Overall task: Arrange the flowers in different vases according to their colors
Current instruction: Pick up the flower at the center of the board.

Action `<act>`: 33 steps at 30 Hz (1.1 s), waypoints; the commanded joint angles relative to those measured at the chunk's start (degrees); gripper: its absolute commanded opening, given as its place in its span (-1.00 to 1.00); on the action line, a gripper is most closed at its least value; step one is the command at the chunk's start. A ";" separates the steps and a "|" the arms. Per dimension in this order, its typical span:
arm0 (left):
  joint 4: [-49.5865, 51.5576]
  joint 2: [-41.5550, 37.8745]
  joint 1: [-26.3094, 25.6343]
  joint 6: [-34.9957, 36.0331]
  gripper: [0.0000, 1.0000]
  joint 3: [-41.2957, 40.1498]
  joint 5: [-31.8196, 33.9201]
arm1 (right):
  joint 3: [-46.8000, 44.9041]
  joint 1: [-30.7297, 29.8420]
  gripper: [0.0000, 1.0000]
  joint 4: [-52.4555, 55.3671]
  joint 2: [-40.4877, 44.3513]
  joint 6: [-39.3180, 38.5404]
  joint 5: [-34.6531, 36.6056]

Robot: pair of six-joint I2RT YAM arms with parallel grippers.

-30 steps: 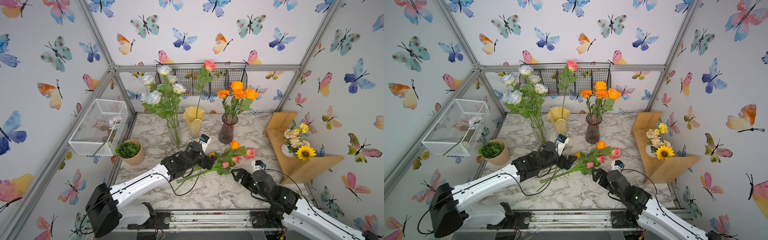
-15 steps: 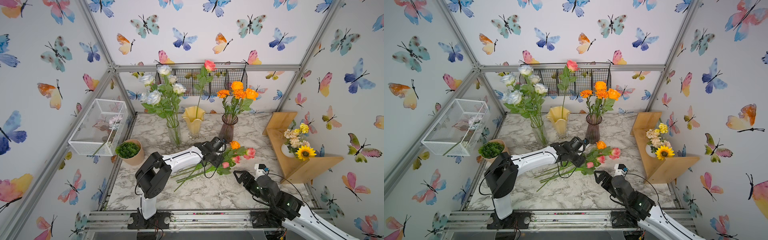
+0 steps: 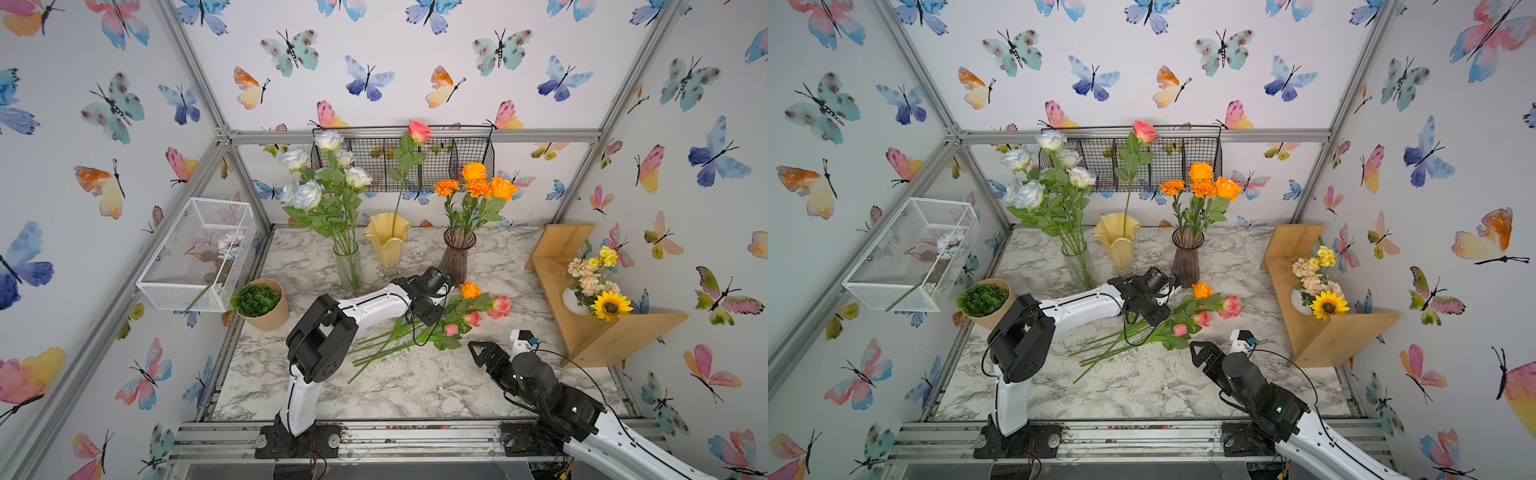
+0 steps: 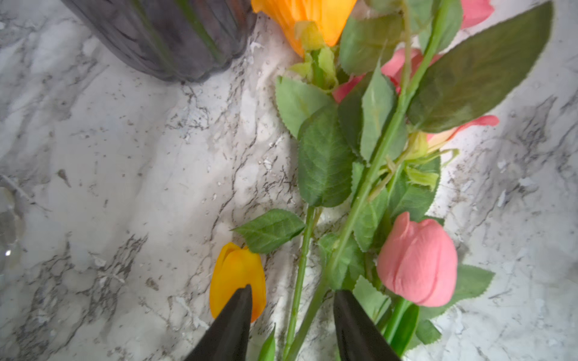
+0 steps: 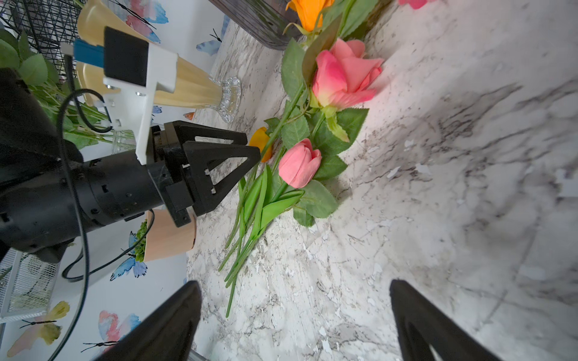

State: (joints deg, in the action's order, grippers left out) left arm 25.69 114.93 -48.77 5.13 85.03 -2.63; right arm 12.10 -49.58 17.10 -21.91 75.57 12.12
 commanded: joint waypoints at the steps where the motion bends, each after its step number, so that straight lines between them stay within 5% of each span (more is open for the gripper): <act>1: 0.94 0.91 -0.15 0.85 -0.04 0.48 -3.46 | -0.70 -0.16 0.92 -0.40 0.89 0.54 2.29; 8: 0.15 2.32 -0.18 0.32 -0.08 0.07 -4.42 | -0.89 -0.08 0.93 -0.36 1.08 0.72 2.54; 12: 0.15 2.94 -0.18 0.39 -0.30 1.19 -4.25 | -1.02 -0.13 0.93 -0.39 1.17 0.70 2.65; 33: 0.66 6.42 -1.06 1.33 -0.47 4.57 -3.32 | -1.55 -0.16 0.93 0.12 2.66 1.37 3.52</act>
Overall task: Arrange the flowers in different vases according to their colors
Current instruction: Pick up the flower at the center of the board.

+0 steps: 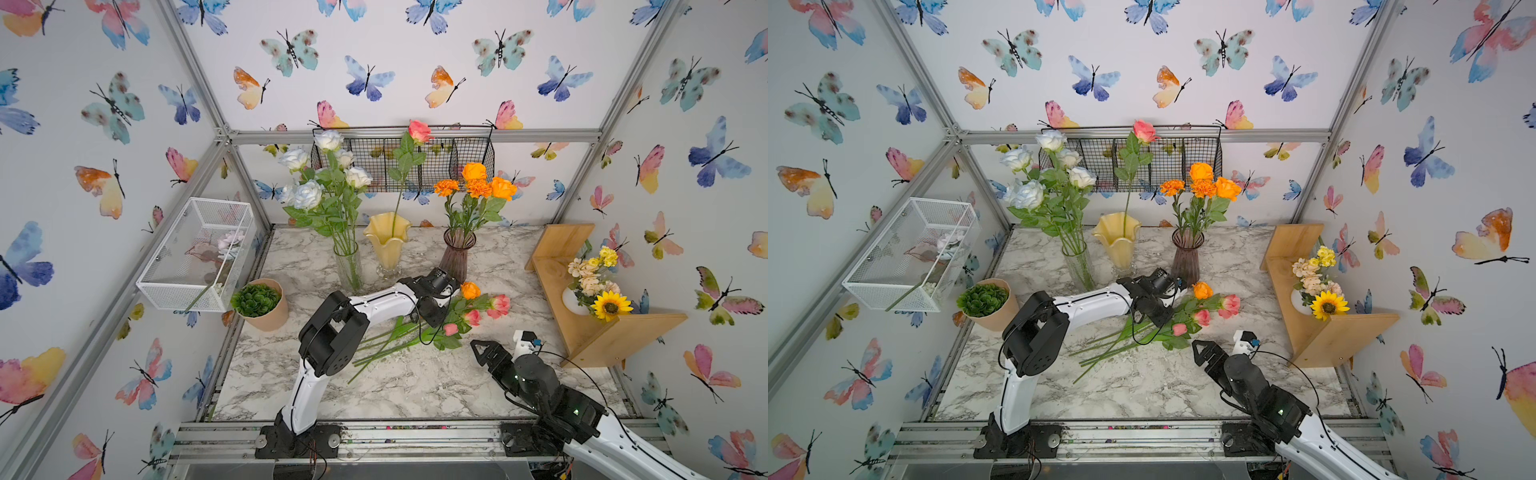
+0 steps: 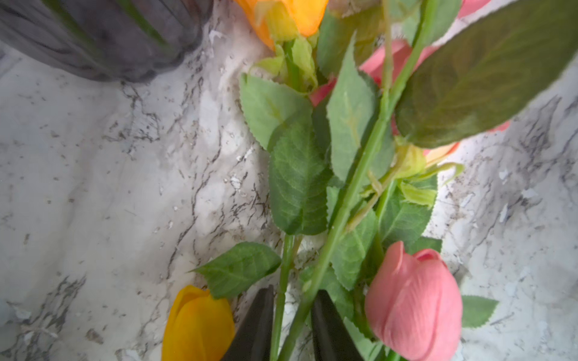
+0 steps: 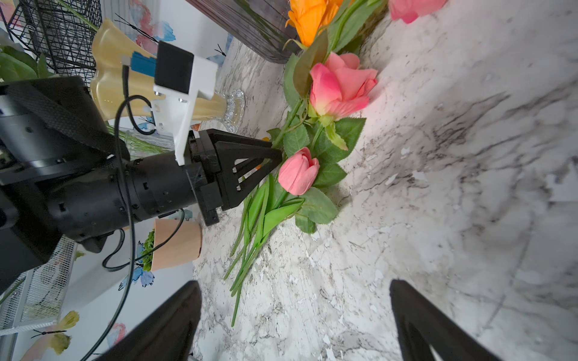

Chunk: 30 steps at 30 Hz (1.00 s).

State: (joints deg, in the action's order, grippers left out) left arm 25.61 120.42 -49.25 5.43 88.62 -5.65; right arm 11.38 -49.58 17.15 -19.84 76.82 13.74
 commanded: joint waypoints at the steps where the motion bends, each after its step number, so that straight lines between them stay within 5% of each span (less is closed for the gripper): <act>1: 0.76 1.04 -0.67 1.09 -0.48 1.10 -0.11 | -0.83 -0.14 0.93 0.09 0.58 0.09 1.91; 16: -1.16 -2.30 -1.74 1.33 -1.00 1.04 6.36 | -0.74 -0.11 0.93 0.77 1.41 0.23 2.34; 30: -6.07 -15.30 -1.72 3.78 -1.00 -1.99 11.05 | -2.83 -0.14 0.95 4.62 10.85 2.52 4.53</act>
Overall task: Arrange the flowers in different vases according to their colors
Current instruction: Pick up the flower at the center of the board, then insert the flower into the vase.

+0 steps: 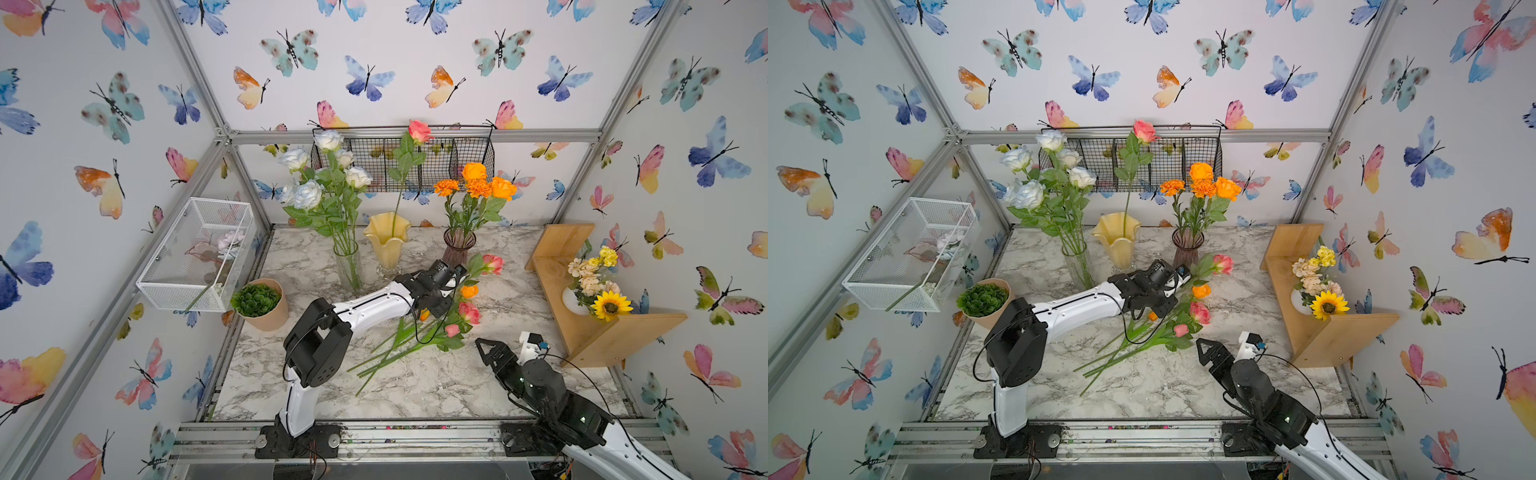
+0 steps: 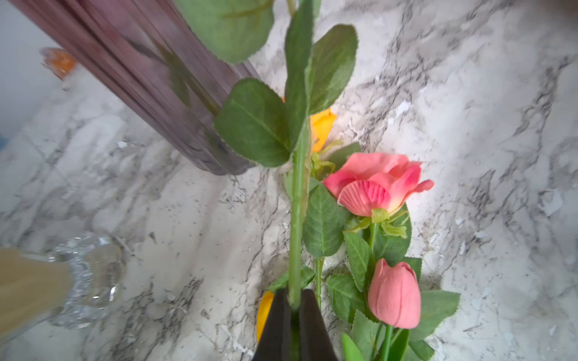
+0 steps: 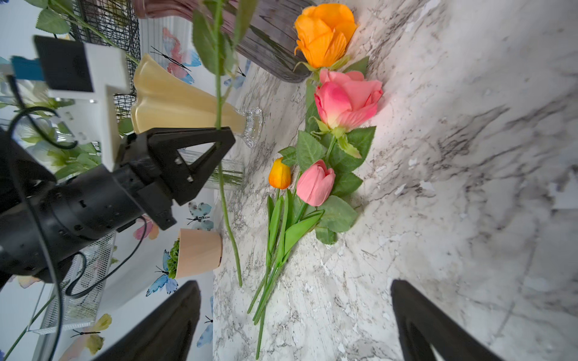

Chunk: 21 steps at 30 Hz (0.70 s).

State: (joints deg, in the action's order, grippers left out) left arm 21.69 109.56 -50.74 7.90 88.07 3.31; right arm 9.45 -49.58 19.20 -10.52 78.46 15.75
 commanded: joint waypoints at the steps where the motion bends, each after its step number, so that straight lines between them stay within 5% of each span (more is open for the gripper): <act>1: -2.71 -5.71 -0.29 1.49 -1.00 -1.95 2.30 | -1.02 -0.14 0.95 2.83 2.19 1.00 2.66; 13: -7.00 -21.72 -0.21 -1.76 -1.00 -5.69 8.45 | -0.95 -0.11 0.97 2.33 1.71 0.73 2.71; 21: -21.88 -32.14 2.65 -4.05 -1.00 -6.57 13.34 | -0.40 -0.16 0.97 1.45 -0.81 -0.01 2.45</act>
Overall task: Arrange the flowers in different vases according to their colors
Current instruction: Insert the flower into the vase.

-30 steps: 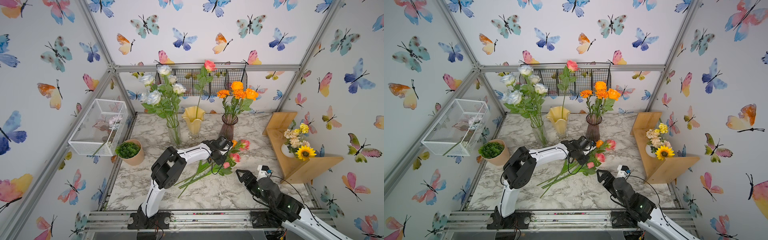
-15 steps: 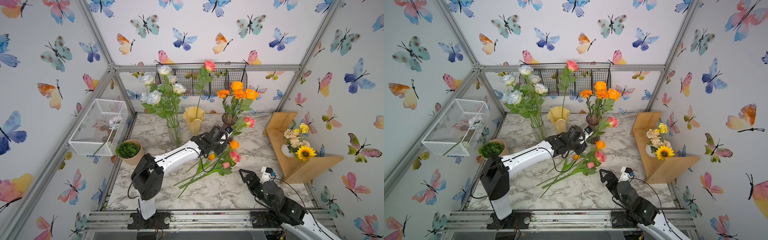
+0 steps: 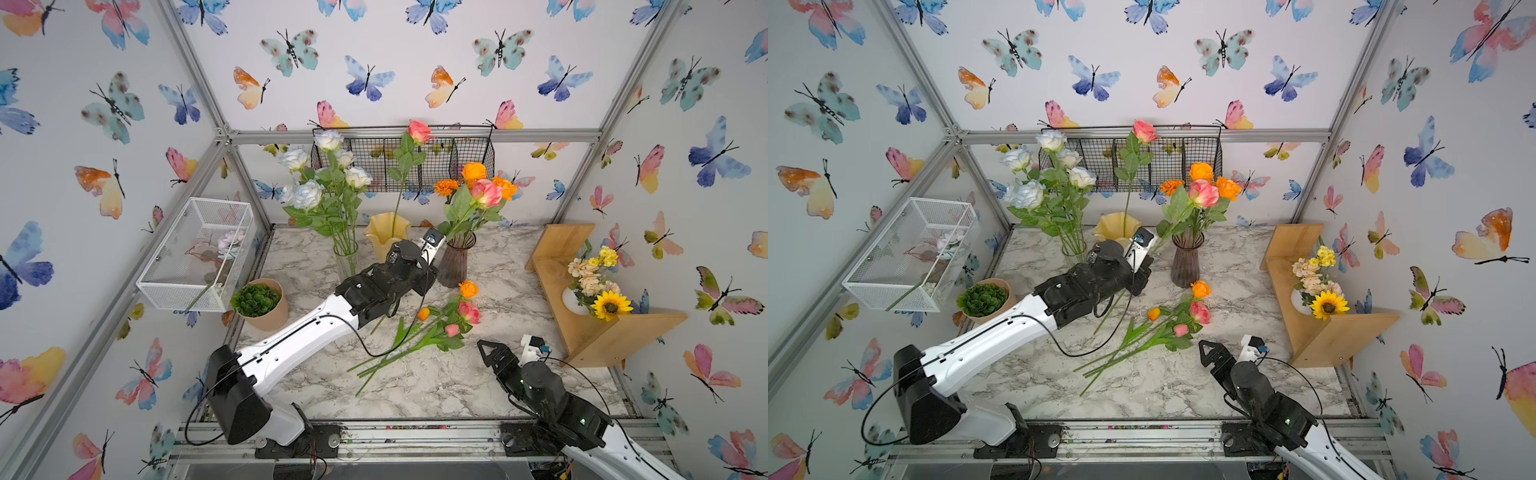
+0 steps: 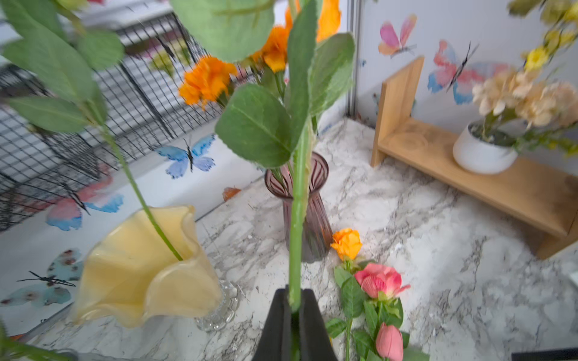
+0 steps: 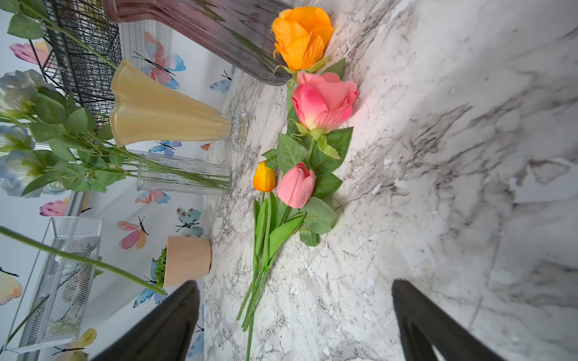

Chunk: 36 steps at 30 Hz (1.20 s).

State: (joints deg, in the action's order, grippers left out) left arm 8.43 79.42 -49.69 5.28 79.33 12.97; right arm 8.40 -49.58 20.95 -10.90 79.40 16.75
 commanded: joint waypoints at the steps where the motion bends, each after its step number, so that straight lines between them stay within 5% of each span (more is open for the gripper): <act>1: -9.43 -1.71 2.53 -1.71 -1.00 3.72 3.74 | 0.66 -0.14 0.97 -0.34 -0.53 -1.00 1.44; 10: -22.76 7.23 10.66 -0.29 -1.00 15.75 6.29 | 0.44 -0.16 0.97 -0.38 -0.31 -0.82 1.69; 21: -34.39 21.10 18.81 -4.21 -1.00 27.23 0.95 | 0.21 -0.08 0.97 -1.00 -0.44 -0.91 2.67; 36: -37.67 27.72 21.22 -6.51 -1.00 22.09 -2.52 | 0.39 -0.14 0.97 -2.66 -2.07 -1.95 3.59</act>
State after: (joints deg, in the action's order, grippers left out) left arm -26.30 106.78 -28.36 0.12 102.28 12.62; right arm 8.40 -49.58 19.35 -12.43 78.41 18.26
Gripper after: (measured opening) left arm 0.077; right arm 0.985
